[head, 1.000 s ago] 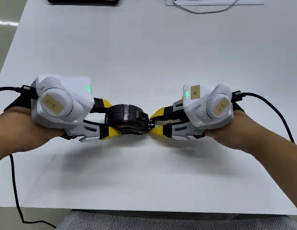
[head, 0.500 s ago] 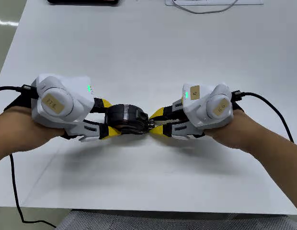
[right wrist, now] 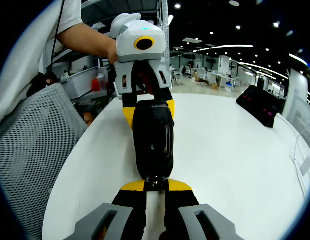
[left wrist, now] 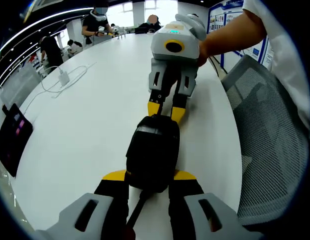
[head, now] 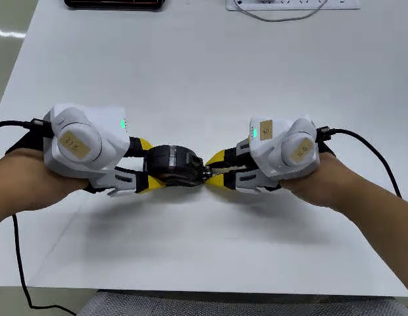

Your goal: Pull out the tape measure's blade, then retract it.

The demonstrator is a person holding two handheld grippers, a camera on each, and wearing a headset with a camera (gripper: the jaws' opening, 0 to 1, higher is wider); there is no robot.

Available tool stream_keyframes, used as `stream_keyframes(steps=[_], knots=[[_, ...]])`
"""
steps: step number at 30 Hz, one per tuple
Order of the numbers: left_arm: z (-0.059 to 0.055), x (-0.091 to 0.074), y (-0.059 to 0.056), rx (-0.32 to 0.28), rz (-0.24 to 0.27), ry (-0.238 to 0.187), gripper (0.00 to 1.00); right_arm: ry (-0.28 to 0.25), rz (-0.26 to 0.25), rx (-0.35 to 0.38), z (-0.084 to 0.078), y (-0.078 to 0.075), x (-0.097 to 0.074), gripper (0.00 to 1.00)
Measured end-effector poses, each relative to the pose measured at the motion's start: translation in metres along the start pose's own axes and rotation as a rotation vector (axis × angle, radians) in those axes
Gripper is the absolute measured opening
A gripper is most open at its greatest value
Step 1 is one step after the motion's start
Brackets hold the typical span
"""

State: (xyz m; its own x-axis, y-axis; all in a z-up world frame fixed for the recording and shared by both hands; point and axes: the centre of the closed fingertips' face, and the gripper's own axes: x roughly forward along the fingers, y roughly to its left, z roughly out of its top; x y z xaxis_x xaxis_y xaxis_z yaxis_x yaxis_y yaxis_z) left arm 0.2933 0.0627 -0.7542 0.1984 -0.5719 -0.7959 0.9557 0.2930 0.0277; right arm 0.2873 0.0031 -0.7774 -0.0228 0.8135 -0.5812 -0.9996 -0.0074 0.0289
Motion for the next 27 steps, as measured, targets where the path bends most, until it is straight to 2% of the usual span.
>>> stream_keyframes(steps=[5,27], knots=[[0.000,0.000,0.000,0.003,0.000,0.003,0.25,0.006,0.006,-0.004,0.000,0.001,-0.001,0.09],[0.000,0.001,-0.001,0.006,0.000,0.004,0.25,0.034,-0.006,0.020,-0.017,0.001,-0.021,0.09]])
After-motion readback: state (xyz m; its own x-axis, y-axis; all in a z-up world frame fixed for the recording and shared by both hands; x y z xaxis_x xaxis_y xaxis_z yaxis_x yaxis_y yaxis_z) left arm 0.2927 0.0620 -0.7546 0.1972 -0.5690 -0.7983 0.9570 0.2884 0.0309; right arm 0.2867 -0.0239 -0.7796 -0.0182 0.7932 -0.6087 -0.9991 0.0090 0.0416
